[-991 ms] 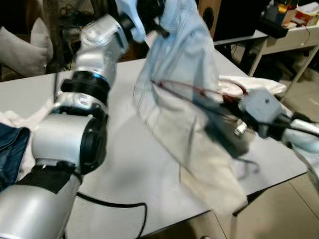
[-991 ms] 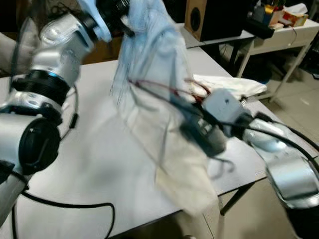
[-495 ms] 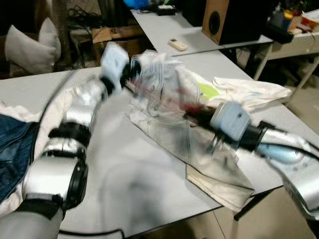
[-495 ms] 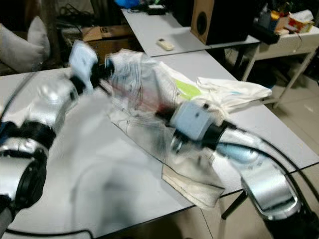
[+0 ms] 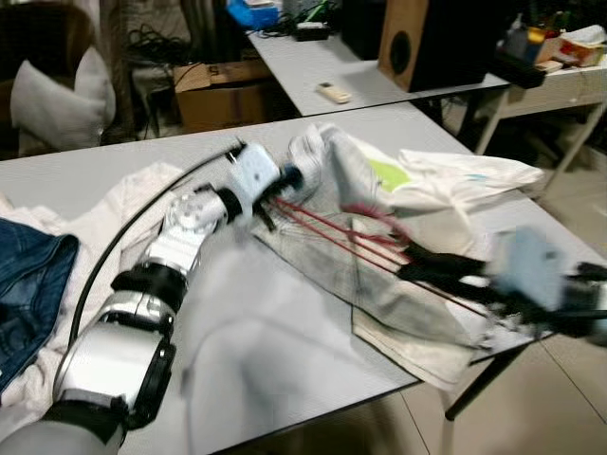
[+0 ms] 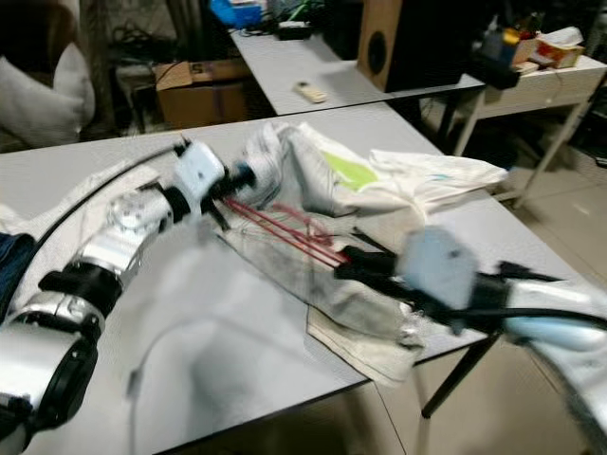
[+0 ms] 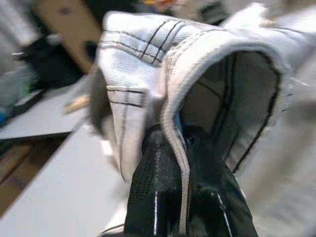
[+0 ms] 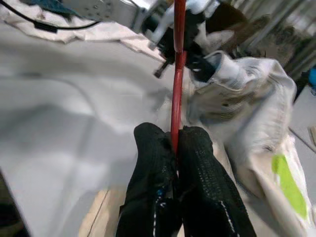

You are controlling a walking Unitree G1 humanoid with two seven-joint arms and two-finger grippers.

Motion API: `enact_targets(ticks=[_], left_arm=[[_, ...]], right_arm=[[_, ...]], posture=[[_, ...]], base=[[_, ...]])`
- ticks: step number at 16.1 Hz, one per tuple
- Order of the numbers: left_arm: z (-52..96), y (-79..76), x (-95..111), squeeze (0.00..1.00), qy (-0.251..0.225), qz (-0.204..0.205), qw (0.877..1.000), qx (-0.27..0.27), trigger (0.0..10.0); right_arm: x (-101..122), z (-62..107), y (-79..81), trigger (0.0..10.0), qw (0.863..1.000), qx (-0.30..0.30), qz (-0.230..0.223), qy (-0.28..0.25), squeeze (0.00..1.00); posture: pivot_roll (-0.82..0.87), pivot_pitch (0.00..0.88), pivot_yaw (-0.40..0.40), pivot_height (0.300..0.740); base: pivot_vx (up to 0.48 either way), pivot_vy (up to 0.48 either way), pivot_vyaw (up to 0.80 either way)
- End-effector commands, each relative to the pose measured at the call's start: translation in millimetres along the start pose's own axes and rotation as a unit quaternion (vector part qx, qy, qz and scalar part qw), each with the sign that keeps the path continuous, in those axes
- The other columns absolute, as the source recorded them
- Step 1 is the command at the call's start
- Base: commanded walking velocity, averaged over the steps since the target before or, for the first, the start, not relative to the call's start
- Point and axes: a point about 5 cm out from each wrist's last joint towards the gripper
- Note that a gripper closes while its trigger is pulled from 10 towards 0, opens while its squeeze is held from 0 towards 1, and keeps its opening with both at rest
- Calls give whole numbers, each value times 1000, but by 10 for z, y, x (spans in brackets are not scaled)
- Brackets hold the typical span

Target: Hang hanger

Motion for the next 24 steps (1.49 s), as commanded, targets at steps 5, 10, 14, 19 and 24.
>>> enact_targets(ticks=[5, 10, 14, 19, 24], left_arm=[[868, 195, -789, 1000, 180, 78, 979, 47, 10000], [1093, 160, -860, 1000, 171, 83, 981, 39, 10000], [875, 344, -618, 1000, 108, 101, 982, 120, 10000], [825, 581, -434, 1000, 70, 110, 975, 179, 10000], [1171, 712, -364, 1000, 100, 57, 993, 30, 10000]], right_arm=[[214, 439, -209, 10000, 997, -74, 29, 2, 0], [255, 600, -332, 10000, 993, -115, 24, 1, 0], [183, 323, -321, 10000, 993, -116, -10, -23, 0], [51, -7, -248, 10000, 990, -125, -45, -37, 0], [-2, -91, -317, 10000, 981, -176, -68, -52, 0]], posture=[[-242, 0, 82, 740], [-227, 0, 75, 740], [-217, 0, 64, 740], [-217, 0, 66, 740], [-208, 0, 70, 740]], base=[[0, 0, 0], [0, 0, 0], [0, 0, 0], [0, 0, 0], [0, 0, 0]])
Point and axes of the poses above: a point about 5 cm out from each wrist's last joint towards the gripper, its own z axis pointing back from the gripper into the wrist, its own x axis along the axis of the wrist's last joint, y = z × x, and after that the axes turned 7 degrees about -z, right-handed
